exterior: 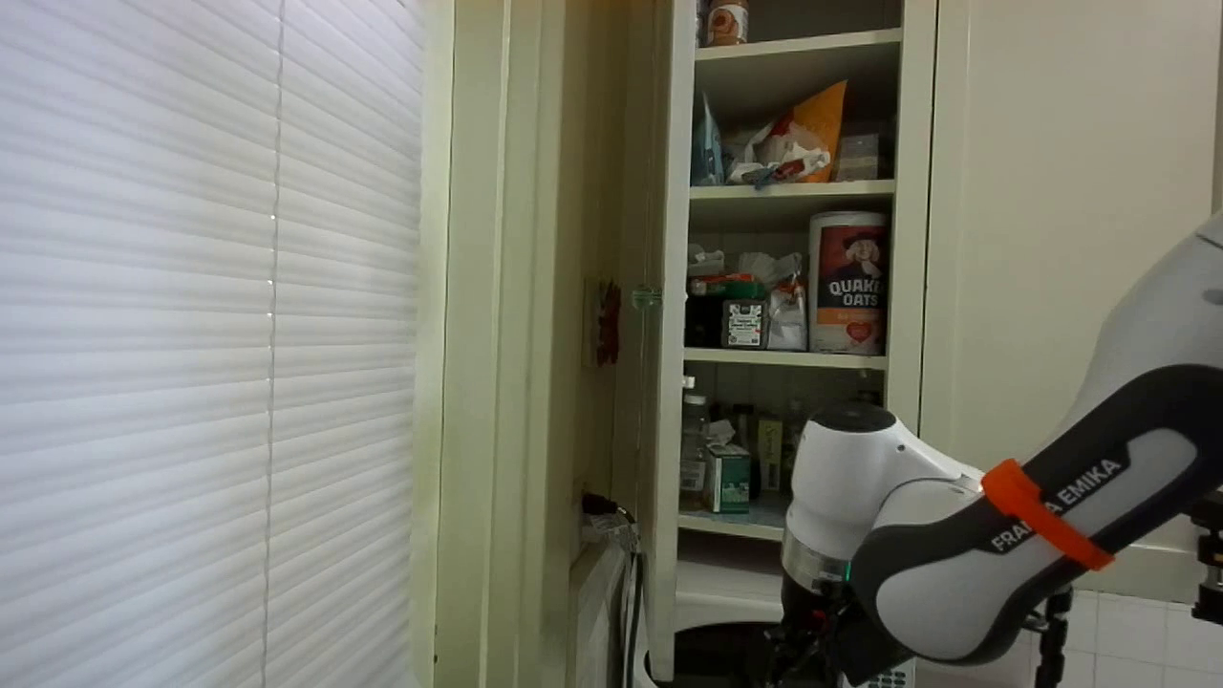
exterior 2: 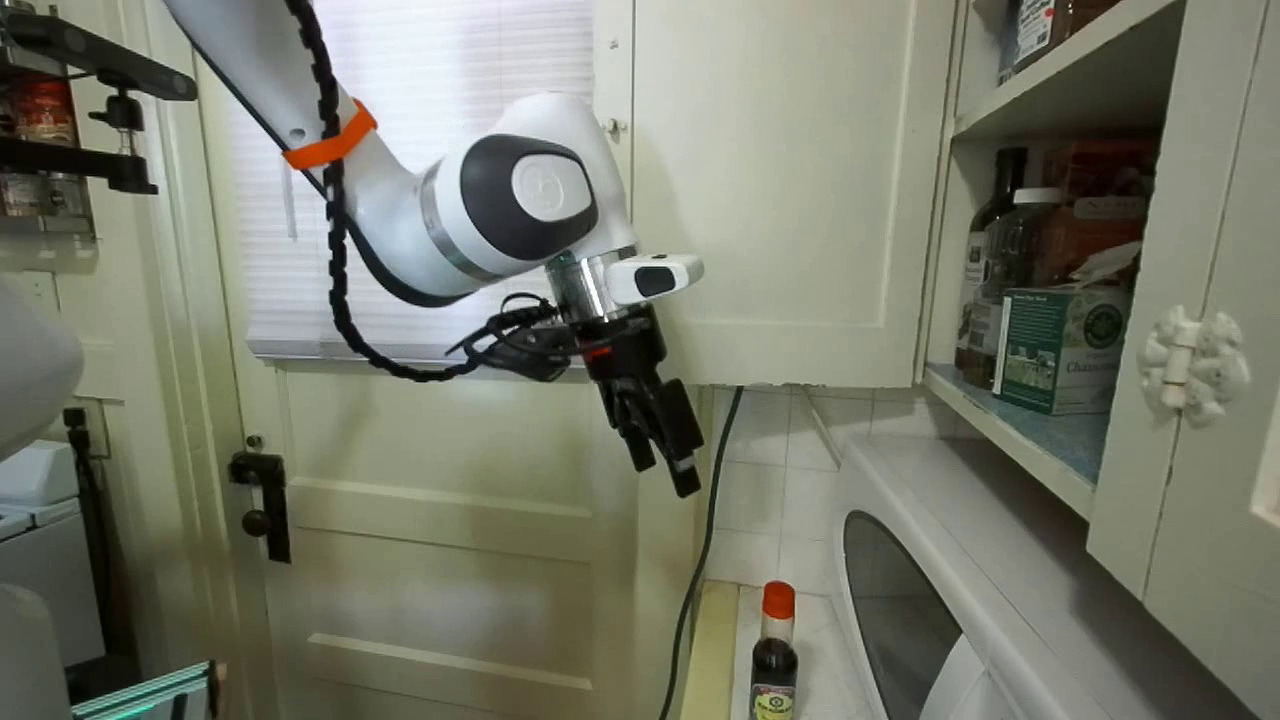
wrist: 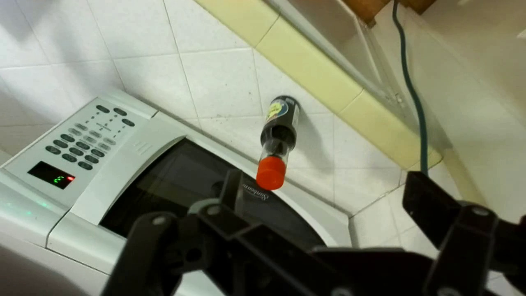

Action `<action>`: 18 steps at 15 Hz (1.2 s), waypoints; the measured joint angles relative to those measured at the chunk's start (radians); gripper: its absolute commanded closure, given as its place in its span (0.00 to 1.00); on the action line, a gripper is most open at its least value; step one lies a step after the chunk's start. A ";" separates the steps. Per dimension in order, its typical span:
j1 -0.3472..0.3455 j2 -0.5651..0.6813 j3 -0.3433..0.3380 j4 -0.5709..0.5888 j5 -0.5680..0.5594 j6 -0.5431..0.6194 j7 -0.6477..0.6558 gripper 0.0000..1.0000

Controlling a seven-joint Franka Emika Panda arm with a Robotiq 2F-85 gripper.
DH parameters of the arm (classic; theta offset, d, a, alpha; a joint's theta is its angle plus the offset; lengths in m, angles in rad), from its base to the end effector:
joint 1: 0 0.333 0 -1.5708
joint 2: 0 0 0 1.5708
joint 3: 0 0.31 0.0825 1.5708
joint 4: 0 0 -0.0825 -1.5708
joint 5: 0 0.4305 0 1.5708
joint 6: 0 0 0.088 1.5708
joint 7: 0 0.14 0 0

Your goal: Put the bottle inside the cupboard

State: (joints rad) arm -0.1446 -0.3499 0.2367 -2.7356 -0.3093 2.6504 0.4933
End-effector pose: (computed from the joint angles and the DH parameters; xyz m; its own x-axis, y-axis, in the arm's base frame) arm 0.4460 0.0342 0.2792 0.9429 -0.1169 0.3119 -0.1713 -0.9732 0.1532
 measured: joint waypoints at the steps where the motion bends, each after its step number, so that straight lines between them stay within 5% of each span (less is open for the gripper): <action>1: -0.043 0.027 0.016 -0.004 -0.062 0.064 0.059 0.00; 5: -0.210 0.095 0.106 -0.006 -0.293 0.185 0.286 0.00; 14: -0.213 0.112 0.110 0.001 -0.298 0.252 0.322 0.00; 18: -0.329 0.127 0.171 0.001 -0.447 0.397 0.507 0.00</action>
State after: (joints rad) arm -0.4732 -0.2228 0.4079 -2.7346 -0.7566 3.0478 1.0002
